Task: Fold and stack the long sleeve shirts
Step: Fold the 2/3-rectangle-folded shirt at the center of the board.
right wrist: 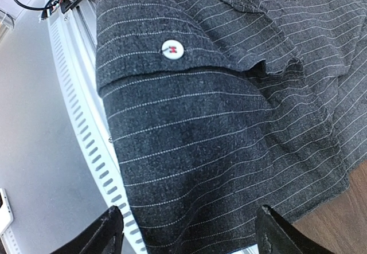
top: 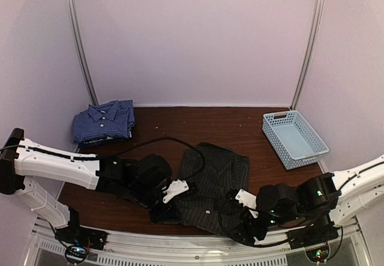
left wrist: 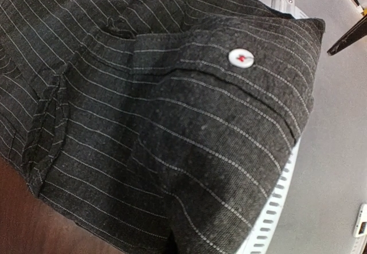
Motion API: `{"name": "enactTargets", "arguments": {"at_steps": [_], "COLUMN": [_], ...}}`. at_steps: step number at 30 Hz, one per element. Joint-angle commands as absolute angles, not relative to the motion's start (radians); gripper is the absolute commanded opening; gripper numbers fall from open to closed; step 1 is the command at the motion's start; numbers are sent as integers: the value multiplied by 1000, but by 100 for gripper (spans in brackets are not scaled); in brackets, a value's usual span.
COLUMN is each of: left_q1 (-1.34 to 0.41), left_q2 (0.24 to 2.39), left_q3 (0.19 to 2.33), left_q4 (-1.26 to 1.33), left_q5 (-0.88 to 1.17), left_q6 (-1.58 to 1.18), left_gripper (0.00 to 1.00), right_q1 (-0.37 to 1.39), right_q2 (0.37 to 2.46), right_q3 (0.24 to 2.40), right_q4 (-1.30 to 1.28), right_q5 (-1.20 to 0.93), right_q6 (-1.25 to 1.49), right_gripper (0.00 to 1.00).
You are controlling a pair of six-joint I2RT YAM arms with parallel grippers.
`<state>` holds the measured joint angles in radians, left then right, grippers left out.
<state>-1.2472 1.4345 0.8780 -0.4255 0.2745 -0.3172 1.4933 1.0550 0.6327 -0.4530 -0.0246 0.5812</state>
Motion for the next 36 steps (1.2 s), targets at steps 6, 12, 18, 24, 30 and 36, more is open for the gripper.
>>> {"name": "enactTargets", "arguments": {"at_steps": [6,12,18,24,30,36], "left_q1": [-1190,-1190,-1190,-1234,-1256,-1172], "left_q2": [1458,1458,1430,1336,1294,1346], "left_q3": [990,987,929,863,874,903], "left_q4": [-465,-469,-506,-555,-544,-486], "left_q5": [445,509,533,570,616,655], "left_q6": [-339,-331,-327,-372,-375,-319], "left_gripper": [0,0,0,0,0,0], "right_q1": [1541,1543,1553,1597,1589,1435], "right_q2": [1171,1226,1252,1263,1211,1129], "right_q3": [726,761,769,788,791,775], "right_q4": [-535,-563,-555,-502,-478,-480], "right_q5": [77,78,22,-95,-145,-230], "right_q6": [582,562,555,573,547,480], "right_gripper": [80,58,14,0,0,3]}}
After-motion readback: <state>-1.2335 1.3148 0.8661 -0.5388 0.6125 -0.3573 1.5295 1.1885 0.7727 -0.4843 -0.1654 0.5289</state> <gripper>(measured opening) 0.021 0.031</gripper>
